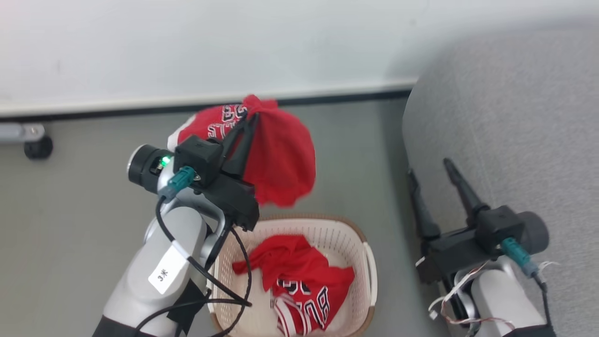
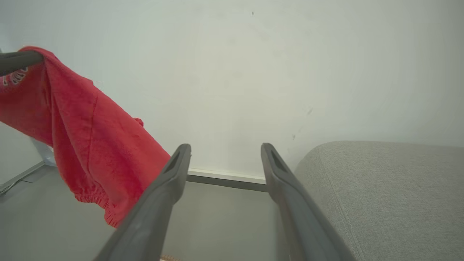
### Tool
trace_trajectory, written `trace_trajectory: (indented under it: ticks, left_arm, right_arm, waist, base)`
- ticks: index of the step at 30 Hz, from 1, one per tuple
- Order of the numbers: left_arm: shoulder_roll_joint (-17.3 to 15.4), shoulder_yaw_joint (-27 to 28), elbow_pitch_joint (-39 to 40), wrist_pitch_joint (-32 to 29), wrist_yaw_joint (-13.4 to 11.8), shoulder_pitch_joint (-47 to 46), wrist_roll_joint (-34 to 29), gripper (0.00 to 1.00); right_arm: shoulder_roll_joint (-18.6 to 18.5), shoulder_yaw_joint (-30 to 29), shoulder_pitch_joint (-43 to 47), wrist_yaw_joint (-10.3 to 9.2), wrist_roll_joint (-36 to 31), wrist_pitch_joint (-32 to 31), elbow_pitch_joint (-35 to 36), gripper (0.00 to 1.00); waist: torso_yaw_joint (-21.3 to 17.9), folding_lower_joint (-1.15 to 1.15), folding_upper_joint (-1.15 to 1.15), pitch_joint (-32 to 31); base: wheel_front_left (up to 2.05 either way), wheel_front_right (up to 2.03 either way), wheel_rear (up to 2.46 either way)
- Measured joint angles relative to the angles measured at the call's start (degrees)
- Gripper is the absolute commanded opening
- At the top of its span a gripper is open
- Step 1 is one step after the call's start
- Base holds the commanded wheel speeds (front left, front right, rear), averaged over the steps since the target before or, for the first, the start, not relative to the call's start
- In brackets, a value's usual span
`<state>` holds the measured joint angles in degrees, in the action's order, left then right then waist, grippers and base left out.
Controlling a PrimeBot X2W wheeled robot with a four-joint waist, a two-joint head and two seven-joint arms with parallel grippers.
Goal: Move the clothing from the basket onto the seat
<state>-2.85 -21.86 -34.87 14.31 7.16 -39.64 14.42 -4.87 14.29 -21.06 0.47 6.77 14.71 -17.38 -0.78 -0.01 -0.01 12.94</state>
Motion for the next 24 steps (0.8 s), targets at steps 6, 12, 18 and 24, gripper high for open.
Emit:
trace_trajectory:
  ticks: [6,12,18,24]
  left_arm:
    - [0.09,-2.46,-0.02,0.0,0.4,-0.04,1.65,0.0]
    - [0.11,-5.04,-0.08,0.0,0.4,0.4,4.2,0.0]
    - [-0.2,-7.09,1.72,0.0,0.4,3.13,5.87,0.0]
    - [-0.69,-8.42,4.36,-0.08,0.4,4.33,6.56,0.0]
  right_arm:
    - [0.0,3.21,0.57,2.71,-0.54,0.0,-2.7,1.0]
    - [0.11,6.12,0.59,4.23,-0.76,-0.01,-5.67,1.0]
    - [0.21,9.06,1.98,5.35,-0.87,-0.01,-6.81,1.0]
    - [0.25,11.6,1.82,6.04,-1.53,-0.01,-8.79,1.0]
  waist:
    - [-0.46,0.0,0.0,-4.88]
    - [-0.76,0.0,0.0,-9.71]
    - [-0.8,0.0,0.0,-13.94]
    - [-0.47,0.0,0.0,-16.37]
  base:
    - [0.0,0.0,0.0]
    - [0.0,0.0,0.0]
    - [0.0,0.0,0.0]
    - [0.0,0.0,0.0]
